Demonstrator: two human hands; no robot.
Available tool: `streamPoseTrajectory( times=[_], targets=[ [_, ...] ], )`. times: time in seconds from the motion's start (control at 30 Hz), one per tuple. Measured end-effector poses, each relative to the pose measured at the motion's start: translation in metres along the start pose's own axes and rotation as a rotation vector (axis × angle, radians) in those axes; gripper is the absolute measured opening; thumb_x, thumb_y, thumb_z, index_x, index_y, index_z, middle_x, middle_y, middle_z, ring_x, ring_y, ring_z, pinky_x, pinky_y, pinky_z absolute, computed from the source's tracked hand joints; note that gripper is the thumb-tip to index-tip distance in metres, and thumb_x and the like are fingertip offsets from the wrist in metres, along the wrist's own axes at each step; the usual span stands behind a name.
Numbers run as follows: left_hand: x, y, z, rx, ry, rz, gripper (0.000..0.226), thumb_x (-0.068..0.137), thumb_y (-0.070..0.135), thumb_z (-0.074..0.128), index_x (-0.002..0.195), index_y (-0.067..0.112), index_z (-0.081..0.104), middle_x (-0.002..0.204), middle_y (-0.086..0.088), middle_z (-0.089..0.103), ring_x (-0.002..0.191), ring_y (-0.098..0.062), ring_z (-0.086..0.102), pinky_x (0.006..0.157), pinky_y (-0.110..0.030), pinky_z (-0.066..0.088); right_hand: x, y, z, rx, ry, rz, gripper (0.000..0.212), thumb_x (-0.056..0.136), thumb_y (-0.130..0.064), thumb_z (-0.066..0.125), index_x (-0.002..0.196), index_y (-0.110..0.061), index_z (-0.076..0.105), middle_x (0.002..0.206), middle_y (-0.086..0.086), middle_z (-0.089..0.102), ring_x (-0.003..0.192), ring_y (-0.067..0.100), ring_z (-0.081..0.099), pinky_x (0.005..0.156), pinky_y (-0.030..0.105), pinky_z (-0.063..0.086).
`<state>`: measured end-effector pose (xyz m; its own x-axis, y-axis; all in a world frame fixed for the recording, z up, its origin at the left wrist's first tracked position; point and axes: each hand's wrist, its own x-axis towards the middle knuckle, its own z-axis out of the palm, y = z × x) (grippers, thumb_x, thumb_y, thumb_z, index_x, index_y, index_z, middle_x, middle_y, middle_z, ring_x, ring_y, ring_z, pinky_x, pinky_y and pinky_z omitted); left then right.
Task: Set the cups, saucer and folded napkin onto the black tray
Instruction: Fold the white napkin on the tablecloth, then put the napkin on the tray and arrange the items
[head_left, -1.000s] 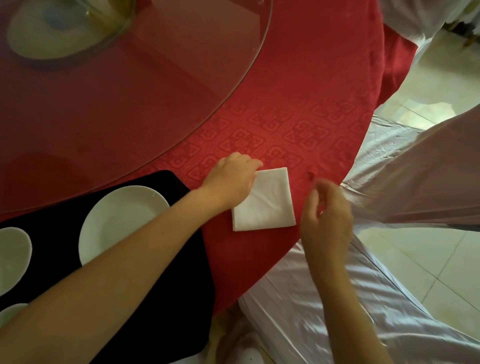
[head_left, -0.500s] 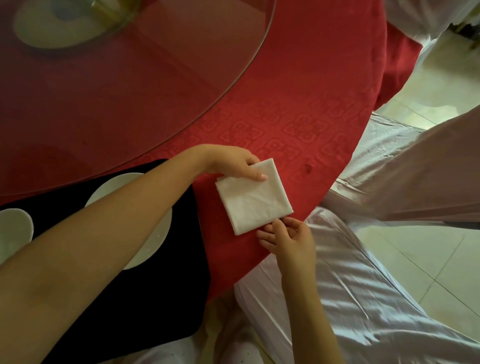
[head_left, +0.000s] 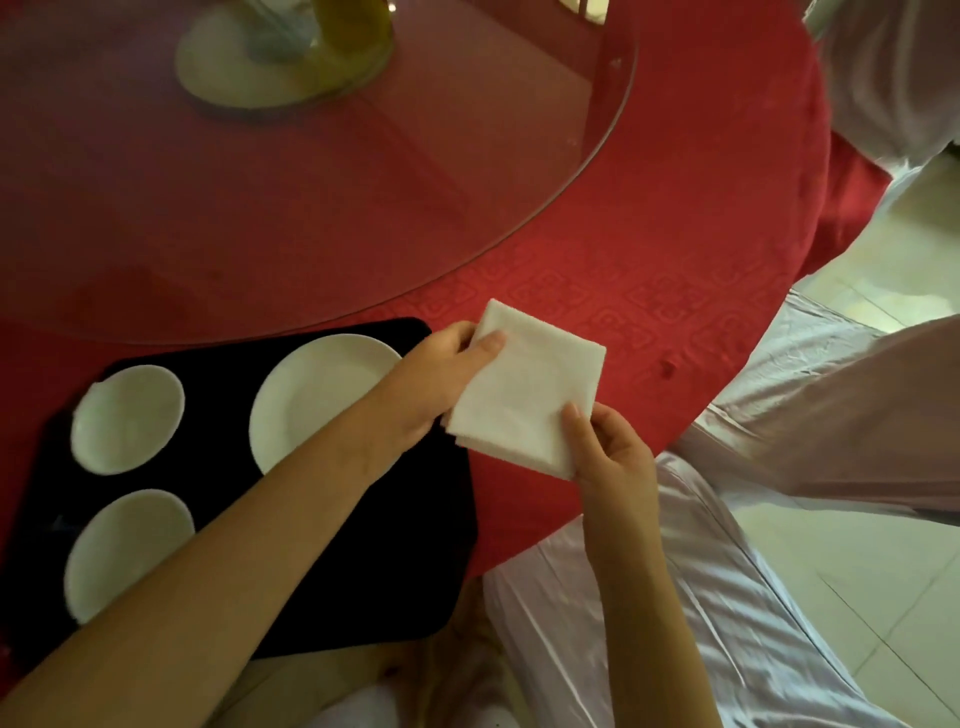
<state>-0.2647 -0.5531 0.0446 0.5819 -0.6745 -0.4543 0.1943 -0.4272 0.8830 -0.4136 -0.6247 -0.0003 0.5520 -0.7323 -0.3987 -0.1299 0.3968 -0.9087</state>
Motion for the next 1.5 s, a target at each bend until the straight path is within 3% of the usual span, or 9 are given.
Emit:
streamPoseTrajectory(
  times=[0.17,0.33,0.53,0.77,0.87,1.0,1.13,1.3,1.5],
  targets=[
    [-0.059,-0.032,-0.045,-0.339,0.001,-0.109,0.02,0.09,0.016,0.052,0.105,0.019,0.064,0.094,0.004,0.075,0.085,-0.009,0.07,0.065,-0.021,0.056,-0.023,0.004,0.023,-0.068,-0.079,-0.022,0.013,0.086,-0.018,0.062,0.097,-0.014,0.068,0.086,-0.004,0.072,0.074,0.003,0.064,0.062,0.016,0.048],
    [-0.119,-0.079,-0.064,-0.382,0.228,-0.165,0.022,0.088,0.01,0.055,0.104,0.023,0.063,0.095,0.004,0.073,0.086,-0.012,0.07,0.062,-0.023,0.057,-0.07,0.028,0.049,-0.276,-0.136,-0.023,0.016,0.085,-0.014,0.062,0.099,-0.021,0.066,0.092,-0.002,0.072,0.081,0.012,0.066,0.067,0.022,0.052],
    [-0.158,-0.123,-0.088,-0.065,0.365,-0.158,0.03,0.09,0.01,0.054,0.118,0.018,0.06,0.103,0.006,0.067,0.098,-0.013,0.063,0.082,-0.032,0.053,-0.114,0.061,0.08,-0.648,-0.093,-0.084,0.016,0.086,-0.02,0.061,0.102,-0.025,0.062,0.085,-0.014,0.065,0.076,0.002,0.06,0.056,0.011,0.044],
    [-0.148,-0.144,-0.098,0.134,0.318,-0.179,0.029,0.088,0.005,0.047,0.112,0.01,0.062,0.102,-0.004,0.067,0.094,-0.021,0.062,0.082,-0.038,0.053,-0.123,0.081,0.11,-0.869,0.055,-0.131,0.019,0.09,-0.022,0.054,0.105,-0.014,0.061,0.092,0.0,0.068,0.084,0.018,0.061,0.07,0.037,0.051],
    [-0.144,-0.151,-0.095,0.213,0.302,-0.174,0.034,0.086,0.003,0.045,0.116,0.012,0.059,0.108,-0.008,0.066,0.092,-0.019,0.058,0.073,-0.03,0.044,-0.122,0.084,0.114,-0.93,0.08,-0.114,0.022,0.09,-0.021,0.051,0.109,-0.012,0.06,0.098,0.004,0.067,0.088,0.022,0.061,0.073,0.04,0.052],
    [-0.142,-0.154,-0.093,0.248,0.316,-0.159,0.04,0.084,0.0,0.045,0.122,0.01,0.053,0.116,-0.011,0.062,0.104,-0.026,0.058,0.081,-0.033,0.047,-0.117,0.086,0.118,-0.997,0.079,-0.103,0.025,0.091,-0.019,0.049,0.112,-0.01,0.058,0.103,0.008,0.066,0.094,0.026,0.06,0.079,0.045,0.051],
    [-0.146,-0.162,-0.09,0.321,0.304,-0.117,0.044,0.084,0.0,0.046,0.128,0.008,0.045,0.12,-0.013,0.052,0.11,-0.027,0.052,0.082,-0.028,0.042,-0.113,0.09,0.121,-1.058,0.072,-0.117,0.028,0.091,-0.02,0.048,0.116,-0.009,0.056,0.107,0.009,0.065,0.098,0.027,0.059,0.081,0.045,0.05],
    [-0.155,-0.162,-0.085,0.408,0.368,-0.101,0.065,0.091,0.008,0.046,0.146,0.01,0.011,0.151,-0.01,0.021,0.14,-0.026,0.021,0.113,-0.034,0.024,-0.11,0.088,0.118,-1.11,0.069,-0.175,0.029,0.091,-0.018,0.05,0.118,-0.008,0.054,0.113,0.011,0.061,0.103,0.028,0.055,0.085,0.042,0.048],
    [-0.131,-0.136,-0.081,0.288,0.449,-0.036,0.072,0.092,0.013,0.047,0.146,0.005,0.0,0.158,-0.012,0.002,0.145,-0.024,0.005,0.116,-0.03,0.01,-0.07,0.057,0.119,-1.154,0.012,-0.419,0.035,0.092,-0.017,0.051,0.126,-0.008,0.052,0.128,0.01,0.057,0.119,0.028,0.047,0.093,0.035,0.041]
  ],
)
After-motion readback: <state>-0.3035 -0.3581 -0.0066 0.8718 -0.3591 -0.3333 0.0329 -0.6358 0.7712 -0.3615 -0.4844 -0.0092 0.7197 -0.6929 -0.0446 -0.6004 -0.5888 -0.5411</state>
